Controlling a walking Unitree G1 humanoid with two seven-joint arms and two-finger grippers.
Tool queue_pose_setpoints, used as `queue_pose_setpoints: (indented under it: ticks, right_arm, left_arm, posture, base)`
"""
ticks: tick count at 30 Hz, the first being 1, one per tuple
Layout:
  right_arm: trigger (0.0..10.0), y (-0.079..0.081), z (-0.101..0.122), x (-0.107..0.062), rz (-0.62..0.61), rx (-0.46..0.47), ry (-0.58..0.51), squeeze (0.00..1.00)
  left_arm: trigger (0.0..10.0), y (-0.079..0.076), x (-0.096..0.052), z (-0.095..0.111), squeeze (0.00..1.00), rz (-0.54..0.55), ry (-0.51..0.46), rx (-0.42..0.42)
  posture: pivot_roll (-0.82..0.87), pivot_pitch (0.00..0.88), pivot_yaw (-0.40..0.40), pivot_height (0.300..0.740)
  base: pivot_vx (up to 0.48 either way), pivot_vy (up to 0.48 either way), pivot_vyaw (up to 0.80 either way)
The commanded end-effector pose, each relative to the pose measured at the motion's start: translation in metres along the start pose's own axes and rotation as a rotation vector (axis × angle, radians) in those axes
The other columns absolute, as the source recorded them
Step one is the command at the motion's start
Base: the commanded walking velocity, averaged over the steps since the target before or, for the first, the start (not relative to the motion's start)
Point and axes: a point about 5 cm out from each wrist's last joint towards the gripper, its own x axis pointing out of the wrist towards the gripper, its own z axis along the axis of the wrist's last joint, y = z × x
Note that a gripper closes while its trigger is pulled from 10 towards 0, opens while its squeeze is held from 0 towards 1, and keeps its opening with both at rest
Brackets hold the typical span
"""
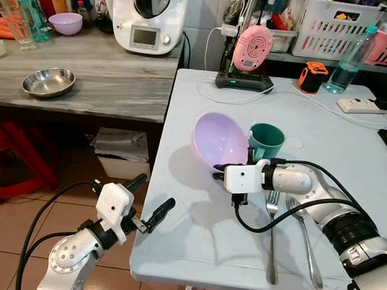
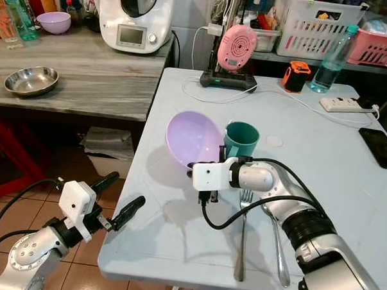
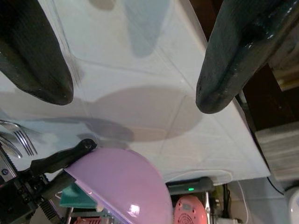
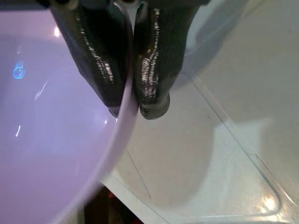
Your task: Setting the table
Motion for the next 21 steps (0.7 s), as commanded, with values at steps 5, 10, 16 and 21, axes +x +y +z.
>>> queue_pose_setpoints:
  ticks: [5,10,16,21]
  right_arm:
    - [0.0,-0.015,-0.001,-0.008,-0.07,-0.038,-0.002,0.0]
    - [0.0,-0.02,0.007,-0.01,-0.137,-0.044,-0.049,0.0]
    - [0.0,-0.024,0.031,-0.013,-0.303,0.029,-0.158,0.0]
    - [2.0,-0.015,0.043,-0.013,-0.508,0.203,-0.202,0.0]
  left_arm:
    - [10.0,0.001,0.004,0.002,0.0,0.012,-0.011,0.007]
    - [10.0,0.005,0.008,0.005,0.0,0.056,-0.026,0.023]
    - [10.0,0.028,0.019,0.014,0.0,0.224,-0.056,0.053]
    - [10.0,0.051,0.028,0.016,0.0,0.436,-0.037,0.03]
  posture:
    - [-0.04,0.0,-0.033,0.74]
    - [-0.04,0.0,-0.034,0.74]
    - [-0.04,0.0,-0.04,0.74]
    - [-0.04,0.0,-0.031,0.74]
  base:
    - [0.0,0.0,0.0]
    - [0.0,0.0,0.0]
    - [0.0,0.0,0.0]
    - [0.0,0.0,0.0]
